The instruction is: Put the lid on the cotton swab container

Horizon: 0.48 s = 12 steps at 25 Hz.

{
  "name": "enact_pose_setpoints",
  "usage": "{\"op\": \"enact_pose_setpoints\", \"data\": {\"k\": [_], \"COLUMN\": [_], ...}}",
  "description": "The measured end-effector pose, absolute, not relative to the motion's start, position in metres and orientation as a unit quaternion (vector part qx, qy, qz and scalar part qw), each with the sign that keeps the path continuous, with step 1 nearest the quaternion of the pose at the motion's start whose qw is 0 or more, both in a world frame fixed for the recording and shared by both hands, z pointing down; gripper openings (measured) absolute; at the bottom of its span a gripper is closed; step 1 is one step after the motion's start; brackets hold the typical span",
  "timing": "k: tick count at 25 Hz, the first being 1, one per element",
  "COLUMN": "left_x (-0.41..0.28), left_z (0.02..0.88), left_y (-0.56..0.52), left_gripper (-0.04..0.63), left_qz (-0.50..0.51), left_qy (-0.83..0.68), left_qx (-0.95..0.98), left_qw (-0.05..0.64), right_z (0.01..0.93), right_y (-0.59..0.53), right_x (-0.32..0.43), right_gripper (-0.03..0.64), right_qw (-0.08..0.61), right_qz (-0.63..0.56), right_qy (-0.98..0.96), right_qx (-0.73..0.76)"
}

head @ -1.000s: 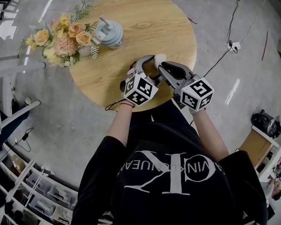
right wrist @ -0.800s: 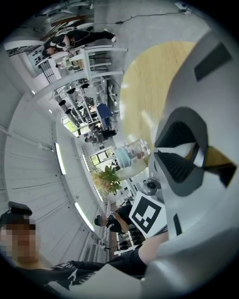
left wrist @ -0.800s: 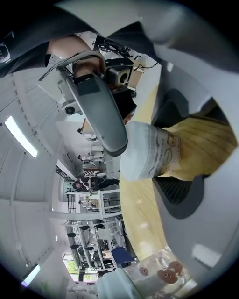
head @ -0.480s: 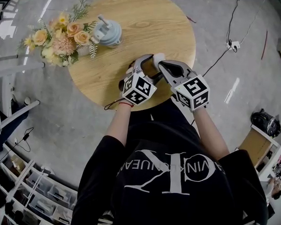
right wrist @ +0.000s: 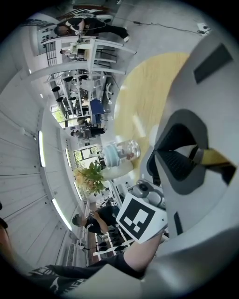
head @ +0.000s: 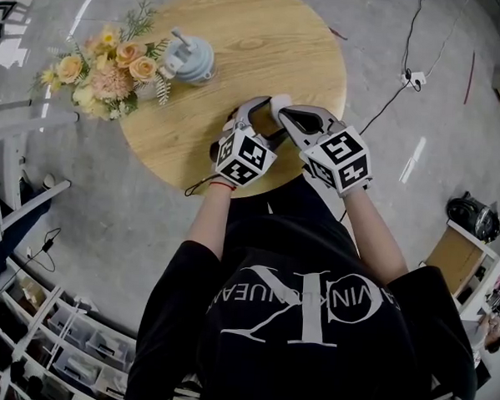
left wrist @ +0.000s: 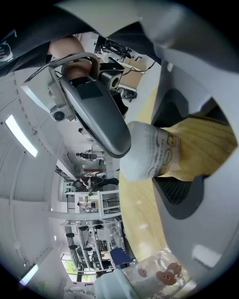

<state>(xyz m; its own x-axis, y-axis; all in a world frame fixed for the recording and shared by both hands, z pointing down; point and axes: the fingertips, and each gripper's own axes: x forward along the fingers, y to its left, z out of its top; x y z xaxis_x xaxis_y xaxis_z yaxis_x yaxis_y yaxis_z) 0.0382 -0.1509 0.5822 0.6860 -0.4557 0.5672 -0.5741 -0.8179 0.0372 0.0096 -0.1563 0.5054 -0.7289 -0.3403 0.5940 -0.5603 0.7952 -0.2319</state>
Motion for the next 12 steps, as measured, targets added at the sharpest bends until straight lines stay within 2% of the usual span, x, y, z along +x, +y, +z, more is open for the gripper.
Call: {"op": "enact_pose_setpoints", "data": {"k": [11, 12], "left_x": [0.022, 0.020], "left_z": [0.557, 0.554], "left_y": [-0.143, -0.140], "left_gripper": [0.333, 0.310], "left_qz": [0.254, 0.248], "left_qy": [-0.264, -0.262], "left_qx": [0.925, 0.926], "left_qw": [0.102, 0.108], "right_z": [0.505, 0.505], "right_y": [-0.159, -0.160], "right_x": [0.012, 0.012], "right_gripper": [0.015, 0.015], "right_qw": [0.231, 0.225], "right_qz": [0.243, 0.251], "right_qy": [-0.906, -0.906], "right_qx": [0.258, 0.257]}}
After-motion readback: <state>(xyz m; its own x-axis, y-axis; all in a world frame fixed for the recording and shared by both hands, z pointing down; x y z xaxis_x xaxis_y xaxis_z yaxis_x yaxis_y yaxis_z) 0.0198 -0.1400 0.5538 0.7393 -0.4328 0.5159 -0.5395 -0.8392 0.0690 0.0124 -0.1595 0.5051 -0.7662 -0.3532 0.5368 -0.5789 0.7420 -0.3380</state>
